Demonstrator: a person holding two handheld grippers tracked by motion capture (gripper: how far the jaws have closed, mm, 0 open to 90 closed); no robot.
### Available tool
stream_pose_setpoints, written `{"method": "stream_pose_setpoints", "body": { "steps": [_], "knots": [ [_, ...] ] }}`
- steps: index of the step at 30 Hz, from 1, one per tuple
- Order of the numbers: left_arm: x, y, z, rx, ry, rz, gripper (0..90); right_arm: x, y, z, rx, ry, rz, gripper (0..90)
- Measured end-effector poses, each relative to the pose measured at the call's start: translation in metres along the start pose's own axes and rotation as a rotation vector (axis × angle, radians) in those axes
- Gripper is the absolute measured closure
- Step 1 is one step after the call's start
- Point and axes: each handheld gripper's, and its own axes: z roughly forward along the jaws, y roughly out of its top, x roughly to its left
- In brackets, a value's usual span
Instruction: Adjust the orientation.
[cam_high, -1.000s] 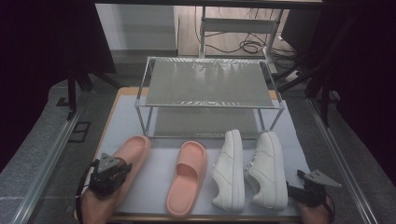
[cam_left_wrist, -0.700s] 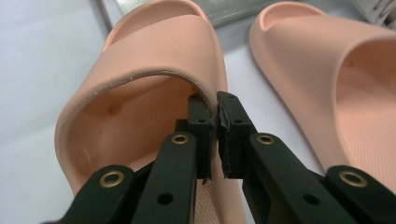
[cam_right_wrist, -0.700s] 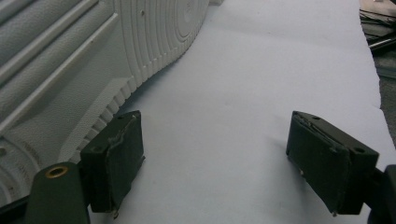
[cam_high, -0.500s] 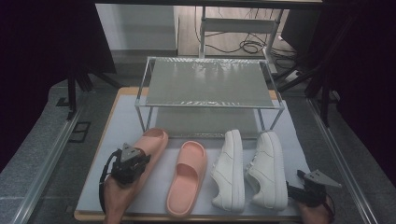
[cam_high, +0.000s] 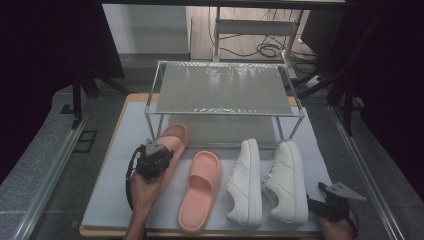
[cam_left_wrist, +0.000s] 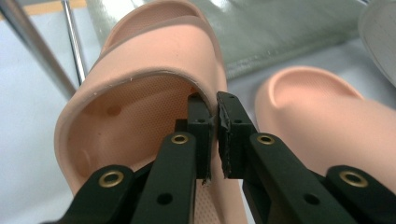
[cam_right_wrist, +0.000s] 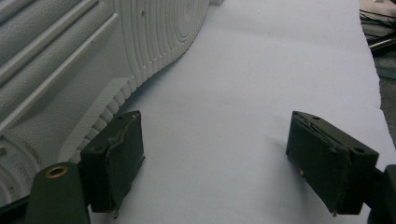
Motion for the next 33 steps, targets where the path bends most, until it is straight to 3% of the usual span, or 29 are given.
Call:
{"method": "stream_pose_setpoints", "body": {
  "steps": [9, 15, 21, 24, 28, 33],
  "knots": [
    [-0.004, 0.023, 0.03, -0.03, 0.038, -0.014, 84.3, 0.0, 0.0, 0.0, -0.001, 0.0, 0.0, 19.0],
    [-0.008, 0.038, 0.054, -0.035, 0.093, -0.015, 84.4, 0.0, 0.0, 0.0, -0.002, 0.001, -0.001, 19.1],
    [-0.009, 0.047, 0.078, 0.003, 0.152, -0.025, 84.3, 0.0, 0.0, 0.0, -0.004, 0.002, -0.003, 19.1],
    [-0.008, 0.048, 0.088, 0.024, 0.155, -0.041, 84.3, 0.0, -0.001, 0.0, -0.004, 0.001, -0.004, 19.2],
    [-0.011, 0.05, 0.084, 0.023, 0.148, -0.029, 78.4, 0.0, -0.001, 0.0, -0.005, 0.002, -0.003, 19.2],
    [-0.011, 0.052, 0.063, 0.011, 0.105, -0.012, 71.7, -0.001, -0.001, 0.0, -0.006, 0.002, -0.003, 19.2]
  ]
}}
